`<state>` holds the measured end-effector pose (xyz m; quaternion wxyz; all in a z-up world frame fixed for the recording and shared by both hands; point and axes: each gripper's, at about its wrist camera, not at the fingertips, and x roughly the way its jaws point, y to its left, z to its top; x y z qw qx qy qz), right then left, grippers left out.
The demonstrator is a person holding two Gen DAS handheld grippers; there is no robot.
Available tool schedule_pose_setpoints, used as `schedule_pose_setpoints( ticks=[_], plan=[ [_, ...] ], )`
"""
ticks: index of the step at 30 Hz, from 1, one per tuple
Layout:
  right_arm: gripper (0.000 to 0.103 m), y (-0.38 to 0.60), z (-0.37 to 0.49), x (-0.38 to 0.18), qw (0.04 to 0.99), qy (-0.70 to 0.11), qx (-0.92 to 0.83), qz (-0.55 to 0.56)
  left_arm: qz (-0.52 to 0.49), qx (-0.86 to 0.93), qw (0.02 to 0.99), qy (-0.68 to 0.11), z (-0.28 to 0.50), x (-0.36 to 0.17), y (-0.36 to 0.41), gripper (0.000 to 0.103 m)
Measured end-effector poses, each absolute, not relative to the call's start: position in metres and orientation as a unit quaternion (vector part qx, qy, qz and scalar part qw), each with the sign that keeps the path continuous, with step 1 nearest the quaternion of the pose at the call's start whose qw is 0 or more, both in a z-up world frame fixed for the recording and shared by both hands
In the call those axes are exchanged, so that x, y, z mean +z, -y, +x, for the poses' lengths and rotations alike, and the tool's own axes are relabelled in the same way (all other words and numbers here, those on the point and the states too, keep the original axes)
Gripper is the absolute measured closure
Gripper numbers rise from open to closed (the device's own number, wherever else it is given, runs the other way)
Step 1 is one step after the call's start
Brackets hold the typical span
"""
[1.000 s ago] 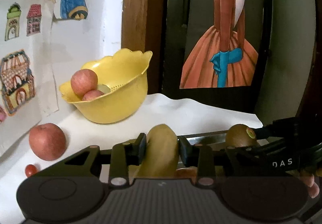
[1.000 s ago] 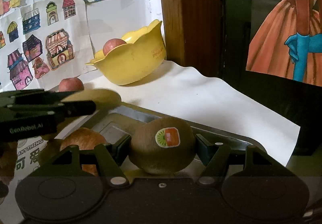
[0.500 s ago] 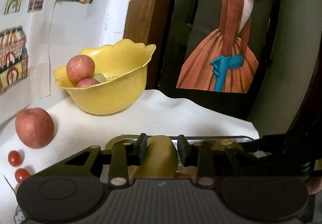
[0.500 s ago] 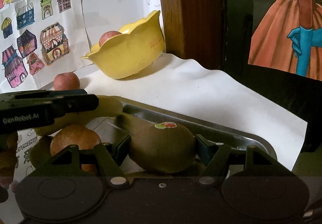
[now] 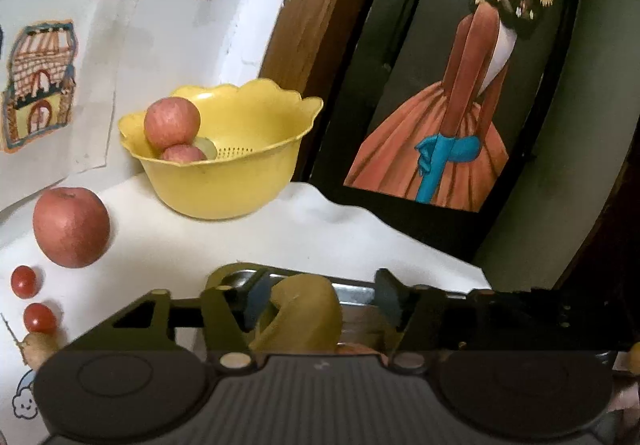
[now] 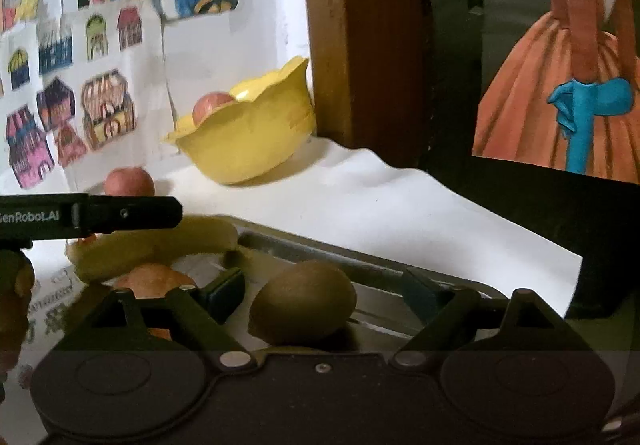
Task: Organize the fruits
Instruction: 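Lower the kiwi and banana into the tray and open both grippers, then move both tools toward the red apple and cherry tomatoes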
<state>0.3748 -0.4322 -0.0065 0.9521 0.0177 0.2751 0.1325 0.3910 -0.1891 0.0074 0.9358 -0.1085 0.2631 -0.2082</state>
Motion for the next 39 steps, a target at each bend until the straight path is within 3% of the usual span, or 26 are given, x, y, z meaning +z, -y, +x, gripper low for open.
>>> schedule_pose_setpoints(
  ticks=[2, 12, 29, 39],
  plan=[
    [0.008, 0.434, 0.365, 0.000, 0.957, -0.261, 0.127, 0.022, -0.119, -0.208, 0.937, -0.254, 0.386, 0.012, 0.185, 0.024],
    [0.001, 0.416, 0.285, 0.046, 0.977, -0.187, 0.101, -0.008, -0.141, -0.198, 0.951, -0.189, 0.333, 0.052, 0.157, 0.001],
    [0.001, 0.334, 0.113, 0.062, 0.994, -0.101, 0.046, -0.014, -0.089, -0.150, 0.974, -0.143, 0.192, 0.084, 0.068, 0.000],
    [0.001, 0.292, 0.056, 0.031, 0.987, -0.138, -0.057, 0.053, -0.019, -0.112, 0.978, -0.173, 0.131, 0.048, 0.038, 0.000]
  ],
)
